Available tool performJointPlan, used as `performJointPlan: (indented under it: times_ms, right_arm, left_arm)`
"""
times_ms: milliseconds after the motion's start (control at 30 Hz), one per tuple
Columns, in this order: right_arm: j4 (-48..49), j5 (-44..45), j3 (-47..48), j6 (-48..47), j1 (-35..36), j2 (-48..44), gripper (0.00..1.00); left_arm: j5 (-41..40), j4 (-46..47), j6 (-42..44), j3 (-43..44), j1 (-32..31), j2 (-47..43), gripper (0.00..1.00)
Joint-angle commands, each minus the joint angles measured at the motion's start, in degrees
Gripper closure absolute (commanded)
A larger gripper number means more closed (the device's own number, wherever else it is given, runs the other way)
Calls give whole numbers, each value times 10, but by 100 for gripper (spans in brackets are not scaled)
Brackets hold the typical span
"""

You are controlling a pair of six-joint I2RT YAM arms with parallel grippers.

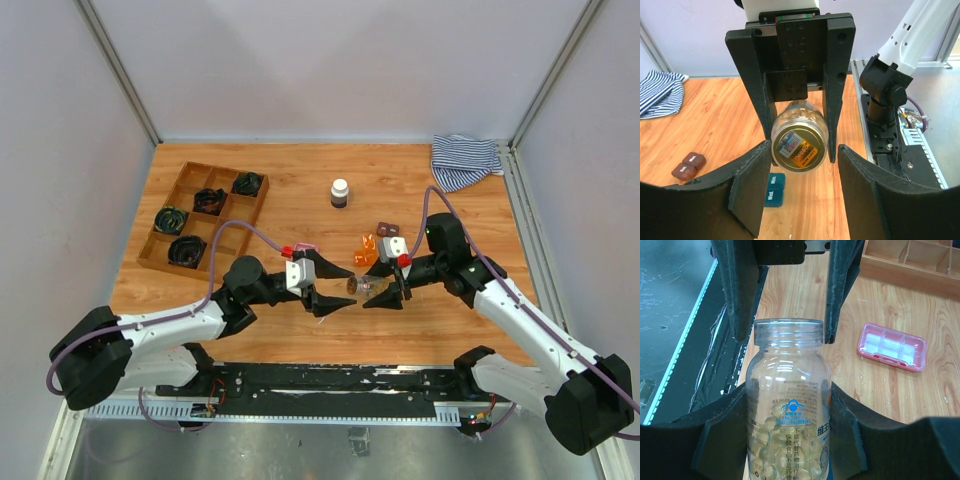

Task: Sort the pills into containers

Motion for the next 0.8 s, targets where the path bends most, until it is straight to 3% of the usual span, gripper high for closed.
performJointPlan:
  times_ms: [0, 167, 267, 433, 767]
  right_arm:
    - [-6, -17, 18, -5, -10, -4, 99]
    - [-6, -16, 18, -4, -10, -4, 99]
    - [-6, -14, 18, -4, -10, -4, 100]
    - [-5, -13, 19, -4, -10, -3, 99]
    - [-5, -5, 21, 3, -11, 4, 99]
  left_arm:
    - [0, 21, -1, 21, -8, 7, 40]
    - [-1, 21, -24, 22, -8, 7, 48]
    - [-8, 21, -52, 22, -8, 6, 64]
    - [-46, 21, -132, 15, -8, -3, 99]
    - [-190, 19, -493, -28, -13, -19, 100]
